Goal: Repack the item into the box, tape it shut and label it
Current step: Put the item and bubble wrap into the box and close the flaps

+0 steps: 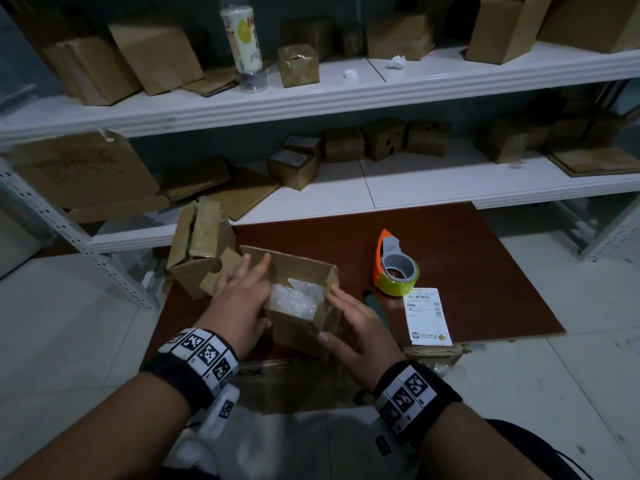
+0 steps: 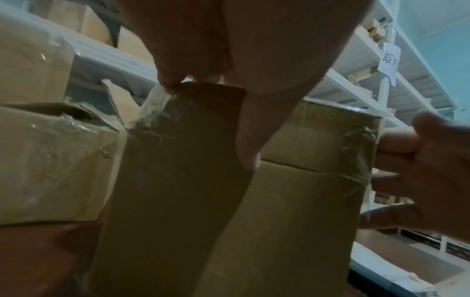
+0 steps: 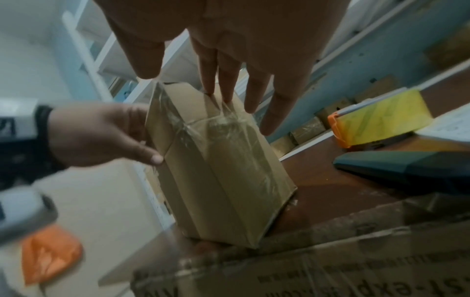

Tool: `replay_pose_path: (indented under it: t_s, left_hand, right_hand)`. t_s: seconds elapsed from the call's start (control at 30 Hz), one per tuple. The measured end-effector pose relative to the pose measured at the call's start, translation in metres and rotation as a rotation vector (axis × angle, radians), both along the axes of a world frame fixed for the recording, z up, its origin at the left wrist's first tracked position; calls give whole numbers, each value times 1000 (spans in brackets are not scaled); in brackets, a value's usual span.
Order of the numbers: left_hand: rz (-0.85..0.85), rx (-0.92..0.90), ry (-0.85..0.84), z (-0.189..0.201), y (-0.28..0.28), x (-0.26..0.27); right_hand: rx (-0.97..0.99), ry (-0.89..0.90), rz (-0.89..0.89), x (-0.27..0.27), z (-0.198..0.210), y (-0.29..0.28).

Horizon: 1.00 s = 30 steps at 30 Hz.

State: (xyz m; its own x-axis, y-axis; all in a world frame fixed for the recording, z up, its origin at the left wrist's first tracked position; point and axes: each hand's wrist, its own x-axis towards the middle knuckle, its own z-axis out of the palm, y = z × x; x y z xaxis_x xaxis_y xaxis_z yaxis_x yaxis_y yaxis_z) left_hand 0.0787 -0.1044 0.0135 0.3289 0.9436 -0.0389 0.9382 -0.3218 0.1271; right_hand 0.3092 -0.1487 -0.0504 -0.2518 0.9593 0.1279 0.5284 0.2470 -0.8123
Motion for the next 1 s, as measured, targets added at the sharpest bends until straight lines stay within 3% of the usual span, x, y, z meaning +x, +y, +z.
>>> replay_pose_path:
  t_s: [0.17,0.37,0.47,0.53,0.6,0.7,0.8,0.9,1.0]
  left_hand:
    - [5,-106,83,2,4,7]
    - [-44,-48,67,-4,-2,4]
    - [-63,-21,-113,-12,-6,-8]
    - [68,7,-366,-13,-8,-15]
    - [263,85,-481,-10,-10,-16]
    - [524,174,-449,-6,-10,-14]
    - [699,-21,-579,-6,-5,-20]
    - [654,-56,-659,-8,-7,-20]
    - [559,8,-519,-14,-14,-16]
  right_hand:
    - [-8,-248,70,-6,-1,2]
    - [-56,-486,51,-12,-2,4]
    - [-73,-499,49,-13,-3,5]
    - [-90,-486,47,-13,-3,5]
    - [-108,-460,43,-13,-1,5]
    - [-113,-450,36,-14,2,3]
    - [-129,-429,43,-14,4,3]
    - [-156,-395,65,-14,3,3]
    - [-170,-360,79,-12,2,3]
